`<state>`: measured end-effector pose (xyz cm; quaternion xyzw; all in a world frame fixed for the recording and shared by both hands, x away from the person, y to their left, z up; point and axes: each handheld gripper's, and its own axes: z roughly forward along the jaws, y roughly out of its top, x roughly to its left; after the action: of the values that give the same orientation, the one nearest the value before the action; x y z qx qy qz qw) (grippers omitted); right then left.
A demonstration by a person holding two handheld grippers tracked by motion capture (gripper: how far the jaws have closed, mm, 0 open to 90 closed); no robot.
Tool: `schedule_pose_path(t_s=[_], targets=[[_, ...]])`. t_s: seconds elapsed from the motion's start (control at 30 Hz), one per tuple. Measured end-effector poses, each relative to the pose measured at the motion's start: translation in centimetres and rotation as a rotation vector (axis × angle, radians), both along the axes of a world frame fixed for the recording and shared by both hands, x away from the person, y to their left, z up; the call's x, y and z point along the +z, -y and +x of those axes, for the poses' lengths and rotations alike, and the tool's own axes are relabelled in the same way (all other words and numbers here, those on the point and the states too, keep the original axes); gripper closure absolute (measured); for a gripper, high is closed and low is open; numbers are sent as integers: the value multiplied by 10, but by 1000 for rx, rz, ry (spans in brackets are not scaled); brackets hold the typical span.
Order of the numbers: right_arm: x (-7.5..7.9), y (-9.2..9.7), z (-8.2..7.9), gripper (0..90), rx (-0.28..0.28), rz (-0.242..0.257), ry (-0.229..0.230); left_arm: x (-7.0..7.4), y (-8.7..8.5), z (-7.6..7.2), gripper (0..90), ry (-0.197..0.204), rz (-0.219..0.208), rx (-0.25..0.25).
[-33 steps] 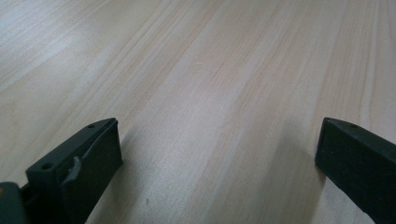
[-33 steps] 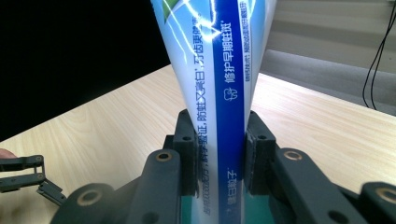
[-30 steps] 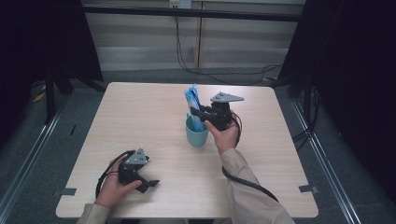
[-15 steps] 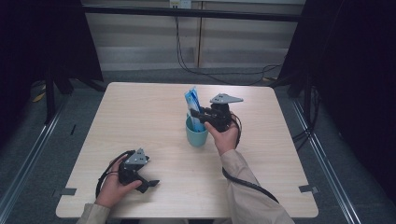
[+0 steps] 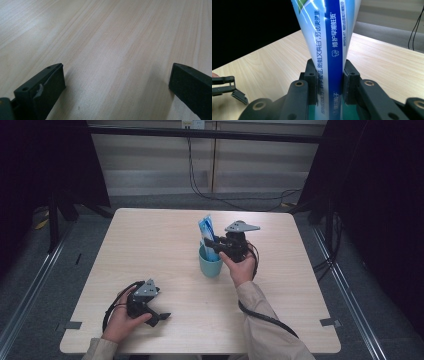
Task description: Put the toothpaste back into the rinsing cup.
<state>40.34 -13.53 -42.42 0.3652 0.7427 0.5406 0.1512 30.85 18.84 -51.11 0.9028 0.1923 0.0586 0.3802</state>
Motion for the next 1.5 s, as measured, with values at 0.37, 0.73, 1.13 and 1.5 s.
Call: schedule_pose_path(t_s=[0.37,0.73,1.13,1.5], targets=[[-4,-1,1,709,1,-14,-13,0,0,0,0,-1,1,0],[-7,0,1,706,-4,-10,-26,0,0,0,0,0,-1,0],[-7,-1,5,692,-12,-17,-38,0,0,0,0,0,-1,0],[-5,-2,7,670,-16,-29,-35,0,0,0,0,0,-1,0]])
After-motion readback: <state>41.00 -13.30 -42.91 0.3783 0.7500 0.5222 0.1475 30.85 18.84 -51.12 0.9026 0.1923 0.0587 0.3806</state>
